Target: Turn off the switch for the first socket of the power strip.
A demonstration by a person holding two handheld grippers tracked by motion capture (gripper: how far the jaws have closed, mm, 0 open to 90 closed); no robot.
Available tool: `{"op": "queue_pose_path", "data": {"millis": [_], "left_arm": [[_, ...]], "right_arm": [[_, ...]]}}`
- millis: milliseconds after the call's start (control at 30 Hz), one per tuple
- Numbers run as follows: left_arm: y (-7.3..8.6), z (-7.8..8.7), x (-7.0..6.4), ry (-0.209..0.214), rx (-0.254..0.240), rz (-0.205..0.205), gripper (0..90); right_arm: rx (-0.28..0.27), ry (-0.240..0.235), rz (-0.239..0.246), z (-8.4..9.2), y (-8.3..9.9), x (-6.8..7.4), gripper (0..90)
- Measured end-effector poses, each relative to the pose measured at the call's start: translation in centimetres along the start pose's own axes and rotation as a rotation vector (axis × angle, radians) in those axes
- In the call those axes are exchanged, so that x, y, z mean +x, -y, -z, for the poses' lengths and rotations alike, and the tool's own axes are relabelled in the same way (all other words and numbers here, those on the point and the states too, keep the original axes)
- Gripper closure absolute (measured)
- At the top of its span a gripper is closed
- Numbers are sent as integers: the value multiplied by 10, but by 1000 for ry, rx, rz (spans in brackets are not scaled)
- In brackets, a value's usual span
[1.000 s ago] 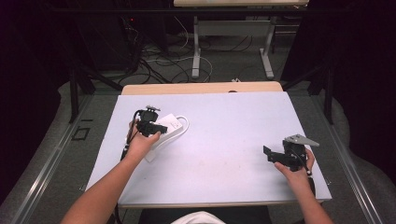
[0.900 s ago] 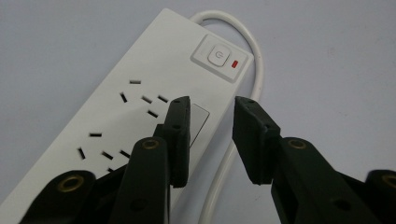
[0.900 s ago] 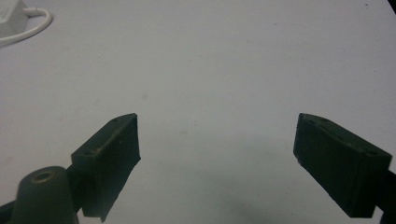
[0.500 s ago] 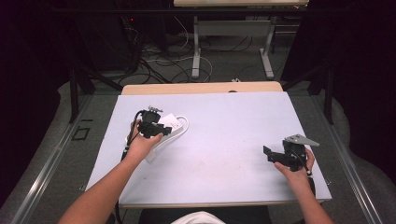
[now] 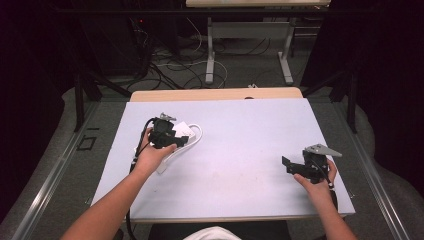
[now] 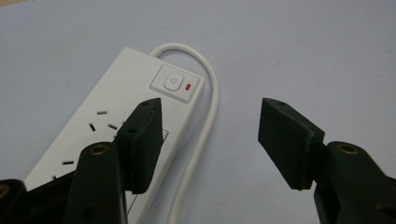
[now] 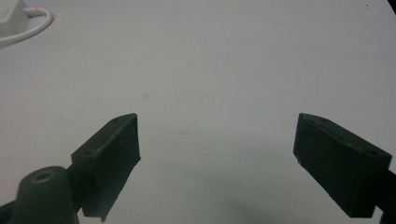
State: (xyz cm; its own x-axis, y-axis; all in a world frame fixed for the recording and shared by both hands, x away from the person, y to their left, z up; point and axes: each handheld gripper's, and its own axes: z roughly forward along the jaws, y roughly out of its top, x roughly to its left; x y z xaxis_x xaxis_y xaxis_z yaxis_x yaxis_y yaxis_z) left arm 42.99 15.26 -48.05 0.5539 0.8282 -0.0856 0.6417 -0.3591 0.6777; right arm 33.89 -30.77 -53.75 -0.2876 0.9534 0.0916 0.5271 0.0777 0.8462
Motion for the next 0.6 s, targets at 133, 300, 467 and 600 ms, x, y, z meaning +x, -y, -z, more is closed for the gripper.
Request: {"op": "queue_pose_path", "data": {"millis": [133,300,467,600], "left_arm": [[0,4,0,0,-13,-10,386],[1,10,0,-1,-48,-1,369],[4,16,0,5,-68,26,274],[7,22,2,18,-84,45,167]], "right_arm": [[0,0,0,0,0,0,136],[-3,0,1,0,0,0,136],[0,-1,1,1,0,0,137],[-1,2,0,1,0,0,136]]}}
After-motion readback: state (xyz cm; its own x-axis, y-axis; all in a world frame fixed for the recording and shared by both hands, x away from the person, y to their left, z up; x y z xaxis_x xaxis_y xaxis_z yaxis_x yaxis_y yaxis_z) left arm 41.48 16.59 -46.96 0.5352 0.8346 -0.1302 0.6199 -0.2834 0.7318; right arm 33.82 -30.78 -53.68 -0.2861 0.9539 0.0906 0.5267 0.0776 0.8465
